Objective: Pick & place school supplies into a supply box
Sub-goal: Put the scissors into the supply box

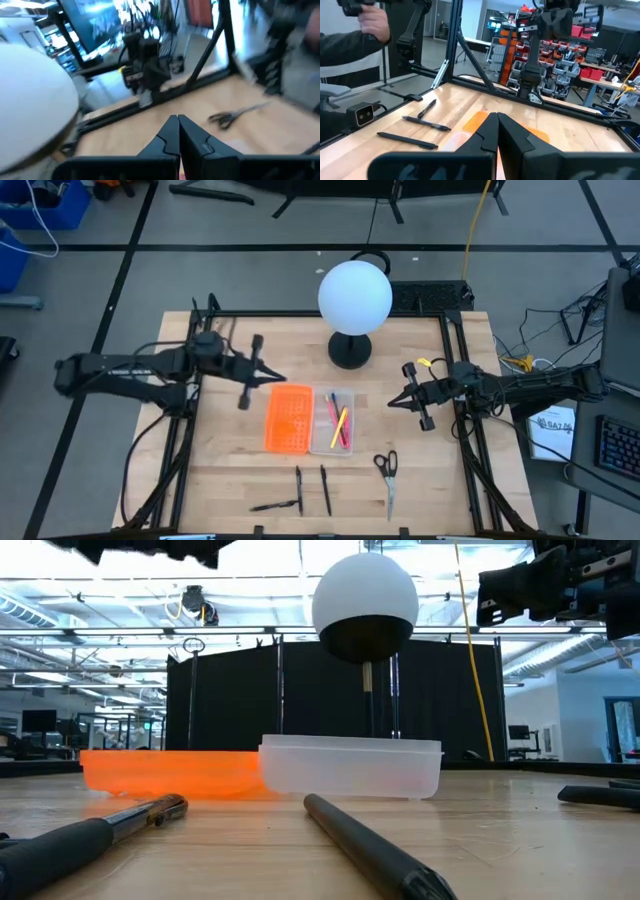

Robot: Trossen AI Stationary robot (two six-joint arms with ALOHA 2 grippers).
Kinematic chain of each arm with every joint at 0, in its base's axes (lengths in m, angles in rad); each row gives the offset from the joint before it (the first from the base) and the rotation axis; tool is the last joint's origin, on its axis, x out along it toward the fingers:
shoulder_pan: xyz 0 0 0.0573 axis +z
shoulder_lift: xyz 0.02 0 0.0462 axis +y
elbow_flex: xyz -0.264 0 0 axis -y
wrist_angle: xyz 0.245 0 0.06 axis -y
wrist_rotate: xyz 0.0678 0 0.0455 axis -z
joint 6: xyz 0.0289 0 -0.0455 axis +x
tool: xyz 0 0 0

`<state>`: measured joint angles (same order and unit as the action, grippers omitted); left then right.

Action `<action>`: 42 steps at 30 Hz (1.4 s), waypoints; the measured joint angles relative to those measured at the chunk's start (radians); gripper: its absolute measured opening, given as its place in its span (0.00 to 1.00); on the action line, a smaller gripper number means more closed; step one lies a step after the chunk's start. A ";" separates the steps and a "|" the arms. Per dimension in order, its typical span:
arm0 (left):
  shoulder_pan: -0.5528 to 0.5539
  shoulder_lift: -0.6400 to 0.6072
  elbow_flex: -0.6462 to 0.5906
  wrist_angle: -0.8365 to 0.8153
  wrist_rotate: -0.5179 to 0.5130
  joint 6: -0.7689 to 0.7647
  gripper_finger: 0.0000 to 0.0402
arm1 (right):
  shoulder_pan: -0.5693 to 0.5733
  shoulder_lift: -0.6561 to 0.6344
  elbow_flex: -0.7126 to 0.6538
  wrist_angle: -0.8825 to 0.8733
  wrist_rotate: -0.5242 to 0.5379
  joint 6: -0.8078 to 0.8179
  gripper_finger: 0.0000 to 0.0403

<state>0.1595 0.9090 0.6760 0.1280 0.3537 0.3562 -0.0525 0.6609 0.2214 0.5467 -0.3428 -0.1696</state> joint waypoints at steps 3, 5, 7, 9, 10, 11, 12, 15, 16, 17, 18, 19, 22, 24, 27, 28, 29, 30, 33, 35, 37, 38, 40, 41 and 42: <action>0.051 -0.068 -0.104 0.097 0.050 -0.109 0.01 | 0.000 0.005 0.000 -0.012 0.000 0.001 0.00; 0.058 -0.103 -0.162 0.123 0.065 -0.128 0.01 | 0.000 0.005 0.000 -0.019 0.000 -0.001 0.00; 0.052 -0.136 -0.215 0.137 0.075 -0.103 0.01 | 0.000 0.005 0.000 -0.019 0.000 -0.007 0.00; 0.045 -0.170 -0.285 0.165 0.068 -0.057 0.01 | 0.000 0.005 0.000 -0.001 0.000 -0.008 0.00; 0.043 -0.183 -0.322 0.203 0.052 -0.053 0.00 | 0.000 0.005 0.000 0.013 0.000 -0.007 0.00; 0.041 -0.196 -0.362 0.260 0.024 -0.065 0.01 | 0.000 0.005 0.000 0.021 0.000 -0.007 0.00; 0.042 -0.213 -0.395 0.309 -0.008 -0.091 0.01 | 0.000 0.005 0.000 0.026 0.000 -0.007 0.00; 0.043 -0.290 -0.449 0.338 -0.076 -0.150 0.01 | 0.000 0.005 0.000 0.025 0.000 -0.007 0.00; 0.043 -0.325 -0.460 0.317 -0.077 -0.165 0.01 | 0.000 0.005 0.000 0.025 0.000 -0.007 0.00; 0.043 -0.356 -0.466 0.298 -0.077 -0.178 0.01 | 0.000 0.005 0.000 0.025 0.001 -0.007 0.00; 0.042 -0.389 -0.467 0.280 -0.074 -0.186 0.01 | 0.000 0.005 0.000 0.025 0.002 -0.007 0.00; 0.042 -0.427 -0.461 0.241 -0.069 -0.191 0.01 | 0.000 0.005 0.000 0.027 0.002 -0.007 0.00; 0.042 -0.531 -0.443 0.084 -0.076 -0.189 0.00 | 0.000 0.005 0.000 0.029 0.004 -0.008 0.00; 0.042 -0.582 -0.446 0.021 -0.101 -0.182 0.01 | 0.000 0.005 0.000 0.029 0.037 -0.016 0.00; 0.042 -0.636 -0.460 -0.022 -0.116 -0.163 0.00 | 0.000 0.006 0.000 0.026 0.122 -0.001 0.00; 0.042 -0.648 -0.463 -0.026 -0.117 -0.156 0.00 | 0.000 0.011 0.000 0.026 0.138 0.014 0.00; 0.042 -0.655 -0.468 -0.030 -0.116 -0.149 0.01 | 0.000 0.015 0.000 0.026 0.142 0.030 0.00; 0.042 -0.657 -0.472 -0.040 -0.117 -0.145 0.01 | 0.000 0.018 0.000 0.028 0.152 0.043 0.00; 0.042 -0.654 -0.480 -0.054 -0.118 -0.132 0.03 | 0.003 0.030 0.000 0.070 0.219 0.080 0.00; 0.042 -0.650 -0.484 -0.059 -0.119 -0.130 0.04 | 0.020 0.047 0.010 0.083 0.301 0.109 0.00; 0.042 -0.647 -0.486 -0.073 -0.119 -0.143 0.04 | 0.057 0.076 0.046 0.058 0.368 0.121 0.00; 0.042 -0.647 -0.487 -0.081 -0.119 -0.156 0.05 | 0.085 0.099 0.073 0.033 0.394 0.125 0.00; 0.042 -0.648 -0.487 -0.097 -0.119 -0.183 0.05 | 0.148 0.152 0.146 -0.031 0.471 0.132 0.00; 0.042 -0.647 -0.487 -0.113 -0.119 -0.200 0.05 | 0.184 0.185 0.187 -0.070 0.520 0.133 0.00; 0.042 -0.647 -0.487 -0.131 -0.119 -0.219 0.05 | 0.222 0.218 0.235 -0.118 0.577 0.133 0.00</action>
<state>0.2016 0.2616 0.1890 -0.0030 0.2348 0.1371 0.1691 0.8786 0.4569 0.4290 0.2343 -0.0364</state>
